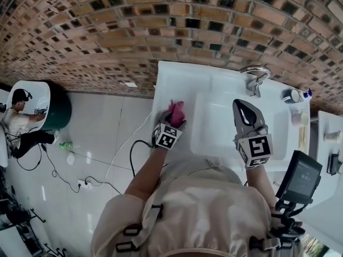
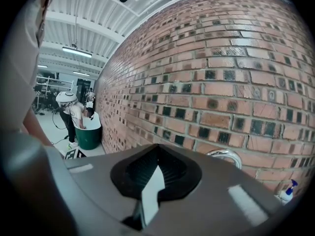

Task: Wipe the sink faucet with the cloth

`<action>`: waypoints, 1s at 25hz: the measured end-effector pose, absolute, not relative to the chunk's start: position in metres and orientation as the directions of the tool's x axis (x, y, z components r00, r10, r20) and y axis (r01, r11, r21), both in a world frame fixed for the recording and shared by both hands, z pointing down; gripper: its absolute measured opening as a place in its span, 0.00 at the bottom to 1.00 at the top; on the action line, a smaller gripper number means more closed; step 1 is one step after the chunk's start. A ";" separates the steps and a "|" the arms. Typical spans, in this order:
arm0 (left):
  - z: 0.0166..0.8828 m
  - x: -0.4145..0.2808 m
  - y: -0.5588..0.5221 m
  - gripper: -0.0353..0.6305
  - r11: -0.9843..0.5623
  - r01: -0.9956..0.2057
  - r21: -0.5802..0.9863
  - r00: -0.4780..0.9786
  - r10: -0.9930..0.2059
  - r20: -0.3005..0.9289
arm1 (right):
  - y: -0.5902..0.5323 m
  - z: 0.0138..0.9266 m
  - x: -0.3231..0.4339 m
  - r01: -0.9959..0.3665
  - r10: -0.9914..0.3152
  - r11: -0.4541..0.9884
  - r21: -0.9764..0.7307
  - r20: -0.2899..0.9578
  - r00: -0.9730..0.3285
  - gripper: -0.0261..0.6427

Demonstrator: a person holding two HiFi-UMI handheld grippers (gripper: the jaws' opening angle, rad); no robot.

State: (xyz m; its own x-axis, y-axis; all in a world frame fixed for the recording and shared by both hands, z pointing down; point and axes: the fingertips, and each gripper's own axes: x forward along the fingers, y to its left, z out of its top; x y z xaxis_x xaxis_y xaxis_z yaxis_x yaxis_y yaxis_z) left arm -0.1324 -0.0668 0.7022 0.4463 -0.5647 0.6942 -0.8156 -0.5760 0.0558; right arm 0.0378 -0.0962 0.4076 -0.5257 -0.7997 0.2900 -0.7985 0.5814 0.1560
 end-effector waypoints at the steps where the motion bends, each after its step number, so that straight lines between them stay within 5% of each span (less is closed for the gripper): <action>1: 0.702 -0.130 -0.066 0.51 -0.585 -0.809 0.061 0.455 -0.557 0.695 | -0.096 0.407 0.038 -0.799 -0.800 0.581 0.155 0.291 -0.525 0.03; 6: 0.658 -0.144 -0.072 0.61 -0.548 -0.835 0.039 0.454 -0.649 0.610 | -0.095 0.410 0.040 -0.811 -0.806 0.569 0.134 0.285 -0.519 0.03; 11: 0.554 -0.159 -0.097 0.60 -0.480 -0.874 0.075 0.476 -0.816 0.329 | -0.094 0.410 0.040 -0.820 -0.810 0.563 0.105 0.267 -0.522 0.03; 13: 0.505 -0.162 -0.106 0.51 -0.463 -0.885 0.047 0.461 -0.860 0.220 | -0.093 0.407 0.039 -0.821 -0.812 0.562 0.100 0.257 -0.525 0.03; 16: 0.444 -0.159 -0.111 0.20 -0.452 -0.891 -0.031 0.447 -0.889 0.098 | -0.091 0.404 0.039 -0.823 -0.815 0.560 0.098 0.245 -0.525 0.03; 19: 0.399 -0.144 -0.107 0.07 -0.482 -0.874 -0.063 0.482 -0.876 0.023 | -0.088 0.400 0.040 -0.826 -0.820 0.555 0.096 0.233 -0.523 0.03; 25: 0.369 -0.113 -0.100 0.06 -0.559 -0.820 -0.123 0.560 -0.828 0.031 | -0.086 0.397 0.049 -0.842 -0.833 0.534 0.078 0.220 -0.508 0.03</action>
